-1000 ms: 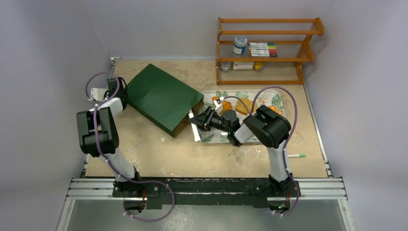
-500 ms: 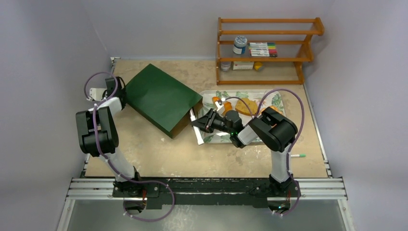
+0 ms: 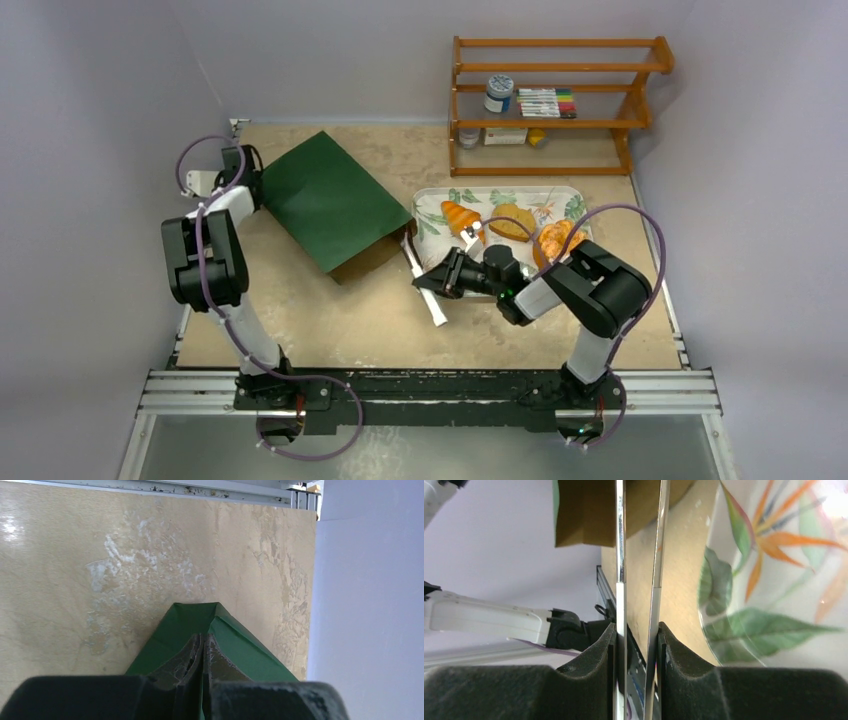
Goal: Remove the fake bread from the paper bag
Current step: Move the paper bag to the center of the board.
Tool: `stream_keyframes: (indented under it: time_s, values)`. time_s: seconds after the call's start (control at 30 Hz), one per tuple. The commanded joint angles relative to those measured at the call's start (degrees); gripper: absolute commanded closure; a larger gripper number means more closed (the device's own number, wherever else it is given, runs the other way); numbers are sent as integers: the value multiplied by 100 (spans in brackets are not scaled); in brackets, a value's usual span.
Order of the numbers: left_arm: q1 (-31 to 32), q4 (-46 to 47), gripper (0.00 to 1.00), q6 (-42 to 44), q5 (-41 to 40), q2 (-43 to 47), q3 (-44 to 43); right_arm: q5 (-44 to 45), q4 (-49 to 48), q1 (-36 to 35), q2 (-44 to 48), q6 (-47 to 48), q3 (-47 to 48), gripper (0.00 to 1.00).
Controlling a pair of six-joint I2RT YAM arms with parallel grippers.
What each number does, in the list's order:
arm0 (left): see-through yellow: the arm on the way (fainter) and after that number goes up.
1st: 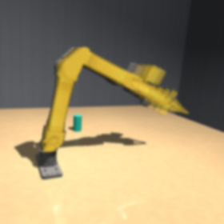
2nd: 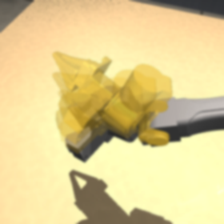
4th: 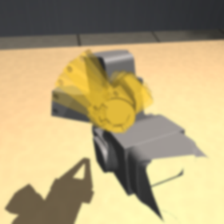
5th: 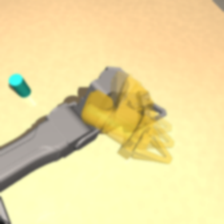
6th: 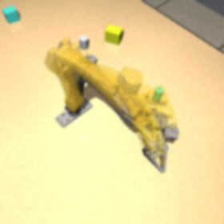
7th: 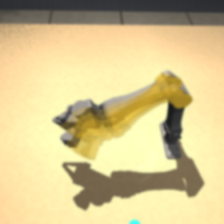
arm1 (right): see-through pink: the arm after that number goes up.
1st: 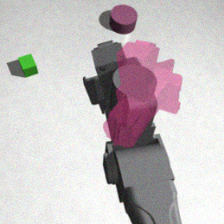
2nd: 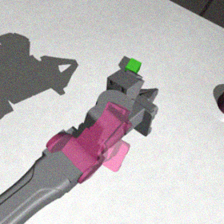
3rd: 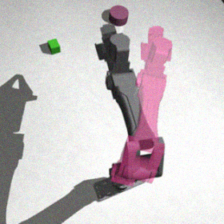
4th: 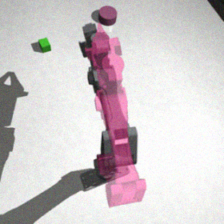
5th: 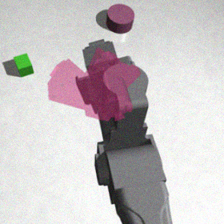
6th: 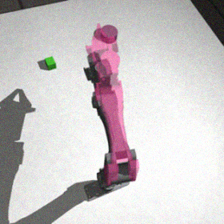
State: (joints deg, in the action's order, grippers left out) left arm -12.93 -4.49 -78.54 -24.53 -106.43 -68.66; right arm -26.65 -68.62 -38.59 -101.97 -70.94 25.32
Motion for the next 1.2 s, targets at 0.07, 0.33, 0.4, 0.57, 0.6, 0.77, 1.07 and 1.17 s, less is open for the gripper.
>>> stream_keyframes:
  time_s: [0.07,0.33,0.4,0.57,0.6,0.77,1.07,1.17]
  values:
    - [212,20,100,-273,-592,-226,-459,-114,170,-34,601,266,-425,94]
    - [557,-383,100,-449,-1289,-454,-885,43,1716,-72,2109,676,-627,94]
    - [638,-585,100,-482,-1508,-535,-1076,174,2287,-72,2610,780,-654,94]
    - [827,-884,100,-664,-2019,-656,-1369,456,3489,-74,3579,1009,-665,94]
    - [849,-957,100,-722,-2080,-681,-1436,501,3634,-70,3740,1011,-699,94]
    - [897,-1172,100,-823,-2377,-758,-1661,716,4374,-70,4577,1016,-851,94]
    - [929,183,100,415,-1685,-494,-1373,671,4181,-70,4389,1018,-911,94]
    - [967,375,100,982,-905,-283,-1309,645,4004,-72,4059,1098,-755,94]
